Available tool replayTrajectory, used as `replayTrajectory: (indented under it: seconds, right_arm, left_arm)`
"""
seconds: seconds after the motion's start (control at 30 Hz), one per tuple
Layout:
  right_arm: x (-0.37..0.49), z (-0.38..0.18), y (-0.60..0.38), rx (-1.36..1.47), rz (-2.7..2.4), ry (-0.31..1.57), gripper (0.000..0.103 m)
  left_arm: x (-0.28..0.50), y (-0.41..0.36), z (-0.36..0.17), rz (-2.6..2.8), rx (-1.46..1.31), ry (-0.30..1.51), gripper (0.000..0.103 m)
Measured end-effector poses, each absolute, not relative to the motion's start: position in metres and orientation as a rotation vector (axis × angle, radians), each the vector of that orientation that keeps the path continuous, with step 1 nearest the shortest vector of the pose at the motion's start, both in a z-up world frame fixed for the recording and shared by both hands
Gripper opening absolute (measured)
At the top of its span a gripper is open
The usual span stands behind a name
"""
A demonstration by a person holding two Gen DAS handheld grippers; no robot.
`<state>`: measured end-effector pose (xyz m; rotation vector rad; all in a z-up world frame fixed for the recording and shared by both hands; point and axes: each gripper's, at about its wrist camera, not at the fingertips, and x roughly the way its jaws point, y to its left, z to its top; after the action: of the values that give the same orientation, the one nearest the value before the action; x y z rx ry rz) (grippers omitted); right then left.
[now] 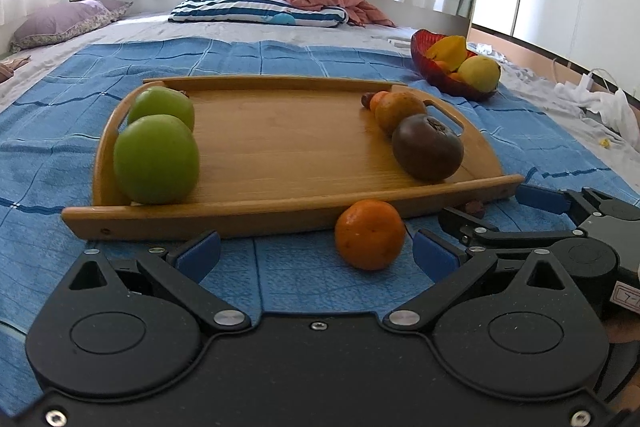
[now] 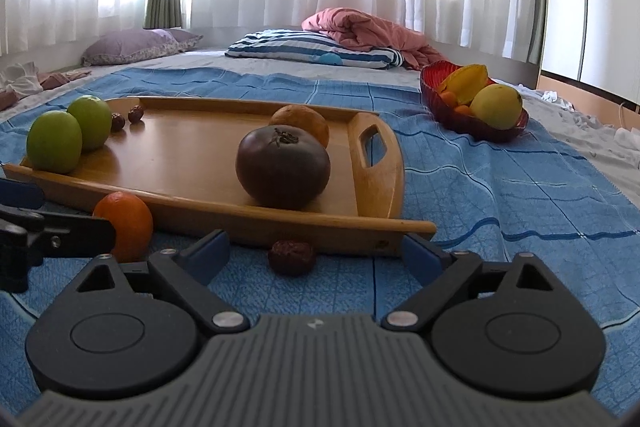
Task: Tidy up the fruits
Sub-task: 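Move both tools back toward the last tangerine and date in front of the tray, then grasp the tangerine with the left tool while the right tool grasps a red date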
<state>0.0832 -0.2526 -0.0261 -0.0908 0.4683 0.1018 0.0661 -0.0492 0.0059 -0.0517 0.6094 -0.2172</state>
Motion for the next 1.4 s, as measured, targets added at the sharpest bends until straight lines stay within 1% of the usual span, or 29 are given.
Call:
replayTrajectory:
  seconds: [0.07,0.13,0.2,0.23,0.3,0.37,0.4,0.53,0.6,0.67,0.93,1.0,1.03,1.4]
  right_arm:
    - [0.083,-0.027,-0.254,-0.082,0.104,0.468,0.093]
    - [0.083,-0.028,-0.256,-0.071,0.104,0.471,0.090]
    - [0.085,-0.029,-0.258,-0.060,0.106,0.478,0.086]
    - [0.085,-0.029,-0.259,-0.054,0.109,0.481,0.084]
    - [0.086,-0.030,-0.261,-0.040,0.114,0.487,0.083]
    - [0.085,-0.030,-0.263,-0.030,0.117,0.484,0.079]
    - [0.085,-0.030,-0.263,-0.026,0.117,0.483,0.079]
    - [0.084,-0.031,-0.264,-0.023,0.117,0.481,0.072]
    - [0.083,-0.031,-0.263,-0.026,0.117,0.478,0.070]
    - [0.082,-0.031,-0.263,-0.031,0.116,0.474,0.067]
    - [0.081,-0.030,-0.258,-0.058,0.095,0.469,0.063]
    - [0.081,-0.031,-0.257,-0.061,0.089,0.468,0.062]
    - [0.081,-0.031,-0.257,-0.062,0.089,0.466,0.061]
    - [0.079,-0.030,-0.259,-0.045,0.083,0.456,0.055]
  left_arm:
    - [0.066,-0.054,0.003,-0.211,-0.050,0.609,0.102]
    - [0.067,-0.057,0.001,-0.205,-0.049,0.610,0.098]
    - [0.068,-0.060,-0.001,-0.202,-0.050,0.617,0.090]
    - [0.068,-0.061,-0.002,-0.202,-0.049,0.621,0.088]
    - [0.070,-0.063,-0.003,-0.197,-0.042,0.623,0.084]
    - [0.070,-0.066,-0.004,-0.194,-0.034,0.620,0.082]
    - [0.071,-0.067,-0.004,-0.199,-0.034,0.620,0.079]
    - [0.071,-0.072,-0.006,-0.207,-0.027,0.618,0.072]
    - [0.071,-0.075,-0.007,-0.220,-0.019,0.615,0.062]
    - [0.071,-0.075,-0.008,-0.236,-0.026,0.616,0.056]
    - [0.070,-0.071,-0.008,-0.262,-0.061,0.615,0.048]
    - [0.069,-0.071,-0.007,-0.271,-0.063,0.613,0.041]
    - [0.068,-0.071,-0.006,-0.275,-0.069,0.613,0.039]
    - [0.066,-0.070,0.001,-0.242,-0.058,0.612,0.038]
